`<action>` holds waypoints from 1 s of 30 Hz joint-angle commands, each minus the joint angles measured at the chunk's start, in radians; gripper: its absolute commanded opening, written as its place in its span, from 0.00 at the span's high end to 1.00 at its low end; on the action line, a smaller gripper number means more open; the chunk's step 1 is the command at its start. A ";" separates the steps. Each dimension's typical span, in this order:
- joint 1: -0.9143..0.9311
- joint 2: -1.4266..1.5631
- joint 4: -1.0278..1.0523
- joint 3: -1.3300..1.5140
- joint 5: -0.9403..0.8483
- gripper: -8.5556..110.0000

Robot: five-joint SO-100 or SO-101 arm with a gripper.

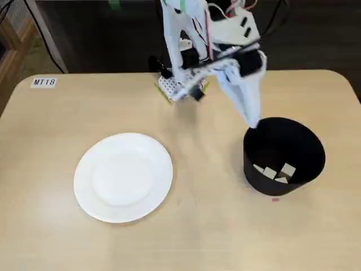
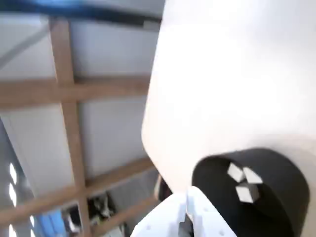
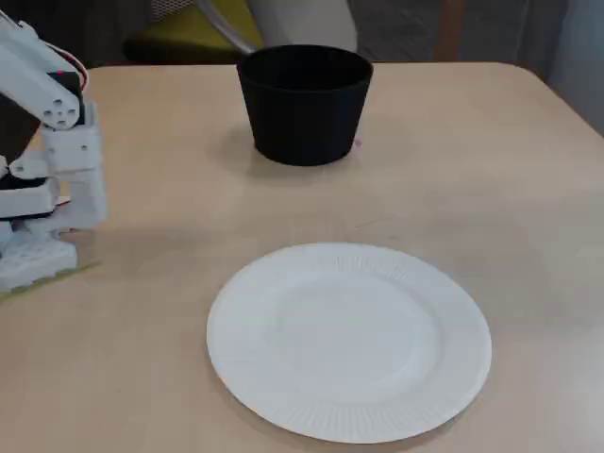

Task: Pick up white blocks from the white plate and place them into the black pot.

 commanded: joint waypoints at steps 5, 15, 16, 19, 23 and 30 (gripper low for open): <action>0.206 0.411 0.141 0.258 -0.012 0.95; 0.118 0.712 -0.077 0.868 0.008 0.95; 0.112 0.723 -0.100 0.922 0.008 0.95; 0.106 0.795 -0.133 1.066 0.015 0.95; 0.097 0.900 -0.146 1.218 0.034 0.95; 0.072 0.902 -0.178 1.331 0.017 0.95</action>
